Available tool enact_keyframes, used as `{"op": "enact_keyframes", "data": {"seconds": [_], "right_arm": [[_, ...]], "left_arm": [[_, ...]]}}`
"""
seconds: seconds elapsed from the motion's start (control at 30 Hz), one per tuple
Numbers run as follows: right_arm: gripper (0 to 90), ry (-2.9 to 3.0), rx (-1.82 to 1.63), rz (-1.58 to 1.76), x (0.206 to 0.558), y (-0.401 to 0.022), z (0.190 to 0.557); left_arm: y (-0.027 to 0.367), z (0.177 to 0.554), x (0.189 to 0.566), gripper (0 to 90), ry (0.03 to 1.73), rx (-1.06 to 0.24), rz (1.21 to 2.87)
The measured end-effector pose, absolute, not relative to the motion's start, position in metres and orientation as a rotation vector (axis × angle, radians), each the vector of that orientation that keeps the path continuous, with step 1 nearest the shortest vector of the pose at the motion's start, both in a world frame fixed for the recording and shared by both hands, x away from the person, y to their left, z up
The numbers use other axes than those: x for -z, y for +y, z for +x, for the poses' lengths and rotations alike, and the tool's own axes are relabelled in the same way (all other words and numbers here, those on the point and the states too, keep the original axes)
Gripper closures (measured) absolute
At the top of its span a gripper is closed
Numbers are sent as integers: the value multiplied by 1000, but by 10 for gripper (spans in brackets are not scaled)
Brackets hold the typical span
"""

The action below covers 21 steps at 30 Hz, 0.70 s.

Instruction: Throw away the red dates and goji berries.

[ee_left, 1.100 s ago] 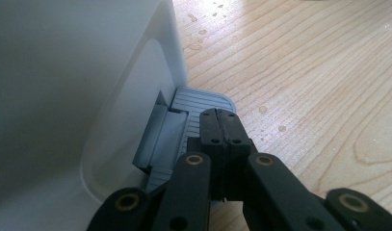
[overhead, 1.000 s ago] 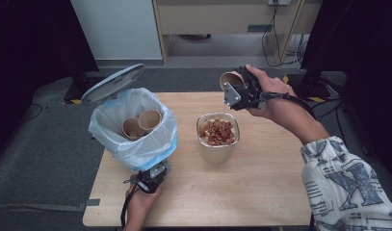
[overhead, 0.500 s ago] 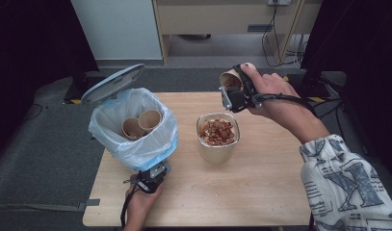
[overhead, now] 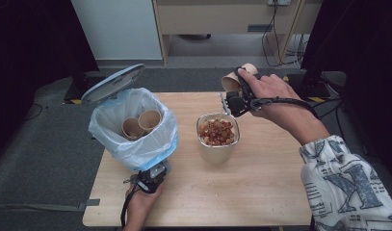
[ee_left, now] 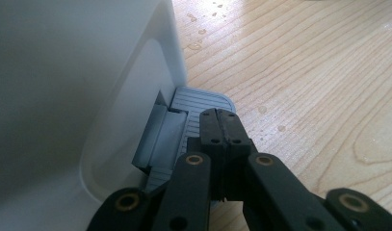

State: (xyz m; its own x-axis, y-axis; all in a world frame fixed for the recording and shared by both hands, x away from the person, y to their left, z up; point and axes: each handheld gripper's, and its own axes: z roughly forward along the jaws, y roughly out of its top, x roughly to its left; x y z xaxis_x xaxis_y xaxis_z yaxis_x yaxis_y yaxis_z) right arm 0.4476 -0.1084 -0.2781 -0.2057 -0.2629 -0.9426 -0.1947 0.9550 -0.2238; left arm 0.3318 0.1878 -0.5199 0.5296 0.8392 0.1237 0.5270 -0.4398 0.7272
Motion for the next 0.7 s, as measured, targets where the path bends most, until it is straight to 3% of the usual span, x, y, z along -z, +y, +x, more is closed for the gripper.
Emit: {"op": "enact_keyframes", "data": {"seconds": [0.7], "right_arm": [[376,1777,84,-372,281,-106,447]], "left_arm": [[188,332,520,891,1103,-634,2134]]}}
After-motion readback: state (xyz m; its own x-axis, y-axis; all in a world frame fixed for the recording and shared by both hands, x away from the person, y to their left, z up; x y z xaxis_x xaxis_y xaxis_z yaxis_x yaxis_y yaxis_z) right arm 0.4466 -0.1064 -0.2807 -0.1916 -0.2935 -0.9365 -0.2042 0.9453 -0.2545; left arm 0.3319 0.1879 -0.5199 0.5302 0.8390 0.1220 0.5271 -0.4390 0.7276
